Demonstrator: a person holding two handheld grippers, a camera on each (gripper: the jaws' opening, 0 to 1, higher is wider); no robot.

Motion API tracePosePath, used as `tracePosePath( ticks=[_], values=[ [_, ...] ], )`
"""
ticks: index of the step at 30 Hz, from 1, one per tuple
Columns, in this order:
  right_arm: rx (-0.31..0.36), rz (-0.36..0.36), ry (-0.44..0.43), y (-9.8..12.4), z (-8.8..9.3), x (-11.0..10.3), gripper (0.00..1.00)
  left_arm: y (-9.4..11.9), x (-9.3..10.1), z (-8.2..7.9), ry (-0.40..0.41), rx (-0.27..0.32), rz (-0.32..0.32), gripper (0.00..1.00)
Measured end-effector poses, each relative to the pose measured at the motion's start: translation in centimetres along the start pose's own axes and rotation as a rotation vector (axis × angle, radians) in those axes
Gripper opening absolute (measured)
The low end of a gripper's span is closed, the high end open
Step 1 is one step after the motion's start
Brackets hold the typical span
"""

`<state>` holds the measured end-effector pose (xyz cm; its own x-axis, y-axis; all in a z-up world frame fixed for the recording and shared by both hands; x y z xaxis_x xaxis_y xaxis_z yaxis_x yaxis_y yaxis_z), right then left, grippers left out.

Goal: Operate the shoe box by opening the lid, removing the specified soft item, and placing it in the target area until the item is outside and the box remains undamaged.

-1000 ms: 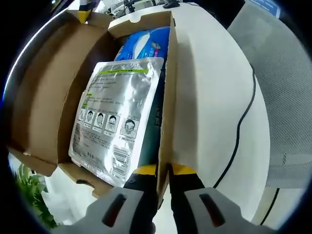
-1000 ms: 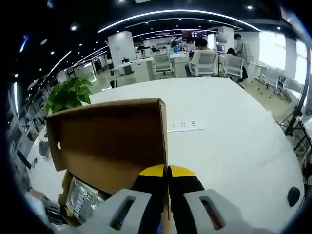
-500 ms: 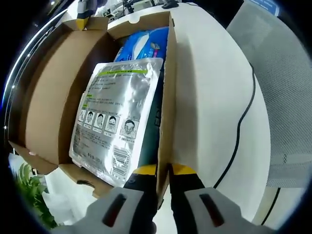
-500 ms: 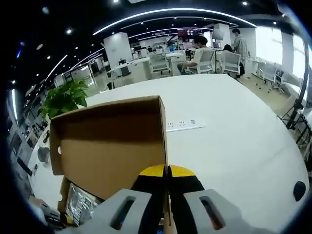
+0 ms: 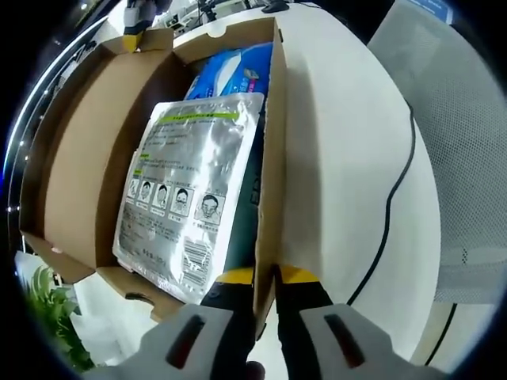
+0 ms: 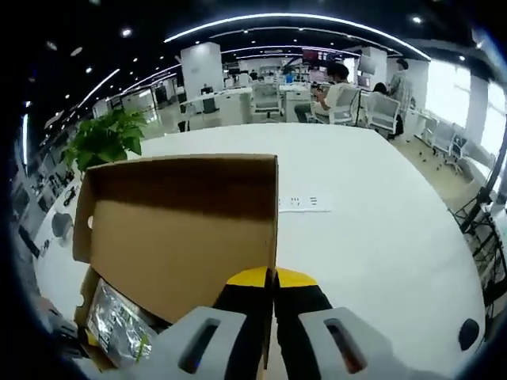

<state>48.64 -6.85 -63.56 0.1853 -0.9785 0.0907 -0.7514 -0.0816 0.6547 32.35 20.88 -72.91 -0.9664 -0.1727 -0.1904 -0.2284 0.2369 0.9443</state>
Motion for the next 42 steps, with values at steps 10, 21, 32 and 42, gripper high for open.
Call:
tracePosePath(
  ticks=[10, 21, 32, 42],
  values=[
    [-0.022, -0.006, -0.035, -0.4, 0.6, 0.3, 0.00, 0.0, 0.0, 0.0, -0.003, -0.004, 0.003, 0.07],
    [-0.060, -0.021, -0.036, -1.5, 0.9, 0.7, 0.00, 0.1, 0.0, -0.1, 0.009, -0.017, 0.018, 0.06],
    [-0.115, -0.070, -0.044, -3.4, 1.9, 1.0, 0.00, -0.1, 0.0, -0.2, 0.074, -0.064, 0.019, 0.06],
    [-0.138, -0.079, -0.017, -3.9, 2.7, 0.7, 0.00, -0.4, 0.0, -0.4, 0.104, -0.126, 0.012, 0.07]
  ],
)
Point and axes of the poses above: the point that each gripper's makers call its tool centre point, and the gripper's own axes: y roughly backward along the fingers, x roughly to its right, z roughly out of its underside, the point moved 7 cm from there along y, roughly backward along the fingers, and after that the axes turned 6 degrees about y, right-handed, at the moved point
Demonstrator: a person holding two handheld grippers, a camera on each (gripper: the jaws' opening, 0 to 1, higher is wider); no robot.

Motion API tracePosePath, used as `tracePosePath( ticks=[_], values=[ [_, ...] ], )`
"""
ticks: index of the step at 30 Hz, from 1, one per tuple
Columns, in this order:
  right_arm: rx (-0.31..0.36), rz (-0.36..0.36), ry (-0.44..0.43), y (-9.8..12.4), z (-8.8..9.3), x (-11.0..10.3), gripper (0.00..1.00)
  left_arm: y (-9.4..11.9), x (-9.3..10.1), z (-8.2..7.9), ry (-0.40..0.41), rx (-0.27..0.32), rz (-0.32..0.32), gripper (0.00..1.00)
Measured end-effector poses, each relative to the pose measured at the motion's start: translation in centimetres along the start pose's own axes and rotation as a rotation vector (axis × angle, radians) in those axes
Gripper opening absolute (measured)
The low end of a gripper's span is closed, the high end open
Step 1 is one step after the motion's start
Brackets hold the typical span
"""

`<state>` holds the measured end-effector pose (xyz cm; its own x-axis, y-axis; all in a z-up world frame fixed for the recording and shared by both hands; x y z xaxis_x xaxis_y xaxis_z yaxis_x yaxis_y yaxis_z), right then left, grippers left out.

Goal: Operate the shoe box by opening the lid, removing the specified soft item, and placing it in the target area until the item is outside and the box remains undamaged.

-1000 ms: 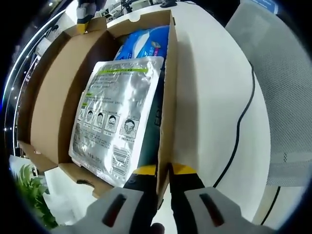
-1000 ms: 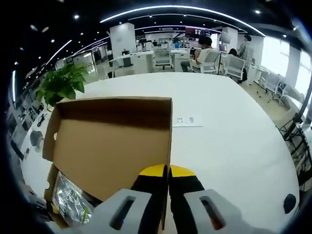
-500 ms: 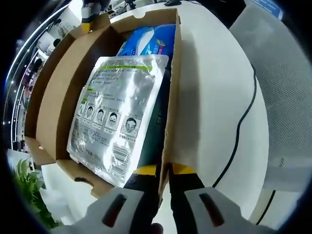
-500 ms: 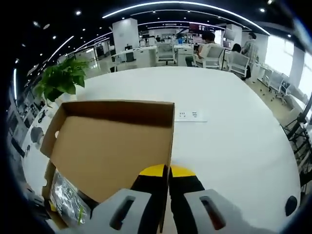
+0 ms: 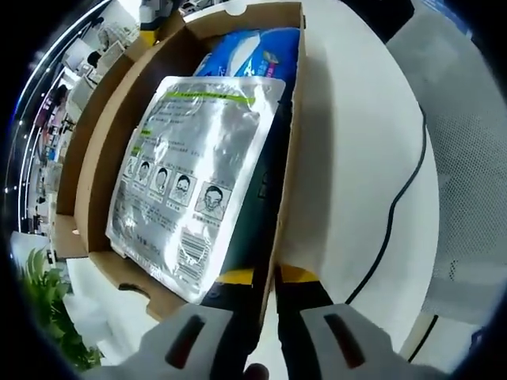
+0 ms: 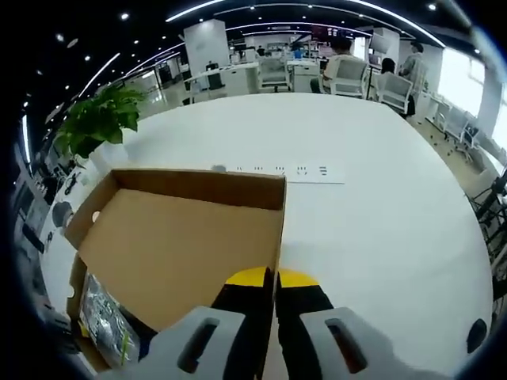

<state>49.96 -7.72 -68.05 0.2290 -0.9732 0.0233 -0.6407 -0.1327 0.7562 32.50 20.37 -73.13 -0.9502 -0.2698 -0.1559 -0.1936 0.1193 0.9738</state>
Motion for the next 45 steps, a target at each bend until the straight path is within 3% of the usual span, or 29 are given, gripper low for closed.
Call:
tracePosePath(
  ticks=[14, 18, 24, 29, 40, 45],
  values=[
    [-0.051, -0.072, -0.019, -1.0, 0.4, 0.6, 0.00, 0.1, 0.1, 0.2, -0.007, 0.001, 0.001, 0.06],
    [-0.033, -0.075, 0.048, -0.9, 0.8, 0.2, 0.02, 0.1, 0.2, 0.2, -0.020, 0.006, 0.015, 0.06],
    [-0.010, -0.056, 0.031, 0.0, 0.7, 0.0, 0.03, 0.1, 0.3, 0.3, -0.023, 0.004, 0.014, 0.06],
    [-0.029, -0.038, 0.056, 0.9, 1.3, -0.5, 0.03, 0.1, 0.2, 0.2, -0.022, 0.004, 0.019, 0.06],
    [-0.030, -0.047, -0.011, 1.8, 1.8, 0.0, 0.03, 0.1, 0.2, 0.2, -0.022, 0.006, 0.017, 0.06],
    [-0.013, -0.044, 0.025, 3.2, 1.8, -0.5, 0.02, 0.1, 0.0, 0.2, -0.021, 0.005, 0.025, 0.06]
  ],
)
Point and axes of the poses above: the point that each gripper's makers call its tool centre point, and the gripper's own axes: y roughly backward along the fingers, x roughly to its right, z roughly out of its underside, the point moved 7 cm from there along y, roughly backward along the fingers, and after that the axes turned 6 degrees about y, right-handed, at the moved point
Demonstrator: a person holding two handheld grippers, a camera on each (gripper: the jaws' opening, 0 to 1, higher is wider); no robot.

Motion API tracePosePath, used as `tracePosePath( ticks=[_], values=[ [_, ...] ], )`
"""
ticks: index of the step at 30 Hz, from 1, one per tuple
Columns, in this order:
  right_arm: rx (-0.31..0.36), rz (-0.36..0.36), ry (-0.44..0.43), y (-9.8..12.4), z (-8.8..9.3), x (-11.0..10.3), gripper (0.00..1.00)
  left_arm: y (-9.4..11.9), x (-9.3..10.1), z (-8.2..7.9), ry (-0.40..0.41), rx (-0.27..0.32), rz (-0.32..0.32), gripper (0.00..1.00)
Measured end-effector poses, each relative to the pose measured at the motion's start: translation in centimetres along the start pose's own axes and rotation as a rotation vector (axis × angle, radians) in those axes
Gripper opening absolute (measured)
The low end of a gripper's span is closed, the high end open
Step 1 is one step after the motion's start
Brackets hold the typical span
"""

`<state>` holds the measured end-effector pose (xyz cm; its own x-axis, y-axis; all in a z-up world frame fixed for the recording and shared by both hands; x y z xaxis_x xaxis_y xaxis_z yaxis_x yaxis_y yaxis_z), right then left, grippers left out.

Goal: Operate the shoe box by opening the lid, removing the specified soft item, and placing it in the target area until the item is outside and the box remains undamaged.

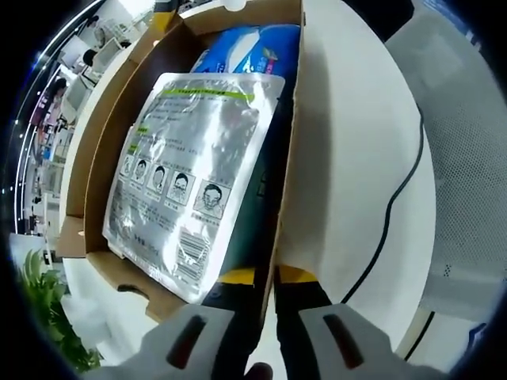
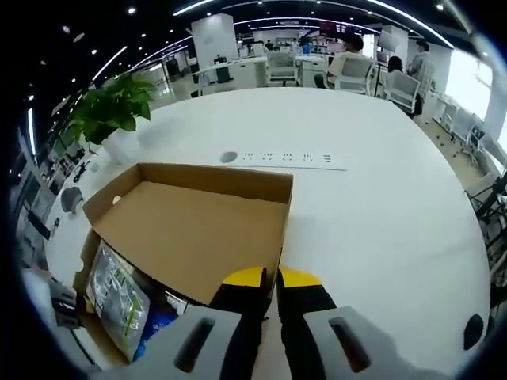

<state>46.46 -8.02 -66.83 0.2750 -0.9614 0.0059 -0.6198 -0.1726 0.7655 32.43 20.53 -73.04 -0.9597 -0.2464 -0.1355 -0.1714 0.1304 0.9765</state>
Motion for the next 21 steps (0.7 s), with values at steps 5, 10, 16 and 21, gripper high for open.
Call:
tracePosePath(
  ticks=[5, 10, 16, 21],
  values=[
    [0.032, 0.014, 0.013, 1.5, 0.5, -0.4, 0.02, 0.0, 0.0, 0.0, -0.006, 0.007, -0.007, 0.06],
    [0.038, 0.023, 0.049, 1.7, 1.1, -0.8, 0.02, 0.0, 0.0, 0.1, -0.005, 0.007, -0.007, 0.06],
    [0.097, 0.015, 0.045, 3.3, 1.2, -0.7, 0.05, 0.0, -0.1, 0.1, -0.012, 0.015, -0.014, 0.06],
    [0.155, -0.018, -0.001, 3.6, 1.2, -1.0, 0.14, 0.1, -0.1, 0.2, -0.027, 0.027, -0.009, 0.06]
  ],
)
Point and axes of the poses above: the point that each gripper's makers call its tool centre point, and the gripper's own axes: y roughly backward along the fingers, x roughly to its right, z roughly out of its underside, the point moved 7 cm from there along y, roughly backward along the fingers, and after that the axes turned 6 degrees about y, right-handed, at the moved point
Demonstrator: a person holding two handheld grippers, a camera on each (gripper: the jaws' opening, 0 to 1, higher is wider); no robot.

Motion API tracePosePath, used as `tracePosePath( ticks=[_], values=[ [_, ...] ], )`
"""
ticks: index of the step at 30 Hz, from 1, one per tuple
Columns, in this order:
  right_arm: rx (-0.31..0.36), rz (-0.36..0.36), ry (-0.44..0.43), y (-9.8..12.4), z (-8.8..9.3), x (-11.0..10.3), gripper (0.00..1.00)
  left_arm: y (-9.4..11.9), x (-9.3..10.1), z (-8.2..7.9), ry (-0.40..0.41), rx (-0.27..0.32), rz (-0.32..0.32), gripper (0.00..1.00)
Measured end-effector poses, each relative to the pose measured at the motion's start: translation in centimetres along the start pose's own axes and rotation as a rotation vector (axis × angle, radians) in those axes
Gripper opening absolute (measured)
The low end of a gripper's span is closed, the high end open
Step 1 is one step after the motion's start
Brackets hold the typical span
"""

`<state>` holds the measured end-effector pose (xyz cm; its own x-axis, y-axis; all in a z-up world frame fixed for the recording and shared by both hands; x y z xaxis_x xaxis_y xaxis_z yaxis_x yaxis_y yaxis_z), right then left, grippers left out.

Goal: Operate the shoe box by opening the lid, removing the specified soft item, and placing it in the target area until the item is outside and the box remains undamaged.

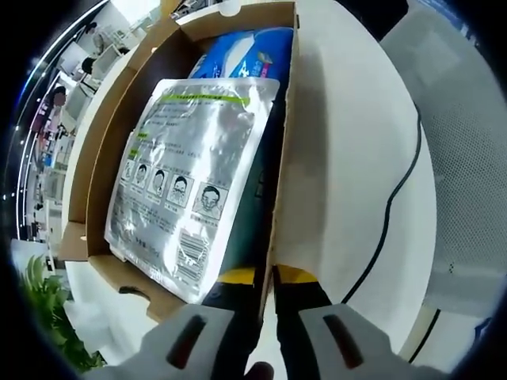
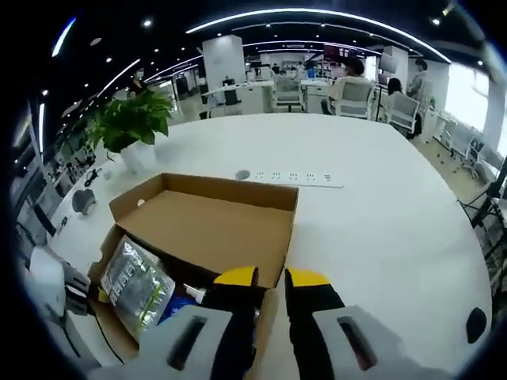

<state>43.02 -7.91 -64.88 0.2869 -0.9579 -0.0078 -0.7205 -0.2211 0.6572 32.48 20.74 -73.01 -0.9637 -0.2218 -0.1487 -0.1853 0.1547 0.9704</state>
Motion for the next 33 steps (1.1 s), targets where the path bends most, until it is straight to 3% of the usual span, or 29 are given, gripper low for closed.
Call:
tracePosePath(
  ticks=[13, 18, 22, 30, 33],
  values=[
    [0.039, -0.103, -0.048, 2.3, 0.8, -1.1, 0.25, 0.0, 0.0, 0.0, 0.005, 0.003, -0.006, 0.06],
    [0.085, -0.171, -0.072, 3.6, 1.0, -2.2, 0.30, 0.1, 0.0, -0.1, 0.008, 0.002, -0.003, 0.06],
    [0.072, -0.230, -0.043, 4.5, 2.0, -3.6, 0.21, 0.1, 0.0, 0.0, 0.009, 0.004, -0.001, 0.06],
    [0.066, -0.274, -0.017, 6.5, 3.7, -4.7, 0.27, 0.0, 0.0, 0.0, 0.015, 0.013, 0.002, 0.06],
    [0.058, -0.297, -0.044, 7.2, 3.9, -4.9, 0.23, 0.0, 0.0, -0.1, 0.016, 0.013, 0.002, 0.06]
  ],
)
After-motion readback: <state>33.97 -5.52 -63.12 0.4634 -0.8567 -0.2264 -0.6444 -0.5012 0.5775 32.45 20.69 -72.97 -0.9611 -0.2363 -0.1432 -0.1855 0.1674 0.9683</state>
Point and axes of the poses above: the point that each gripper's makers call its tool centre point, and the gripper's own axes: y roughly backward along the fingers, x roughly to its right, z roughly out of its underside, the point moved 7 cm from there along y, roughly backward along the fingers, and after that the axes turned 6 degrees about y, right-handed, at the moved point
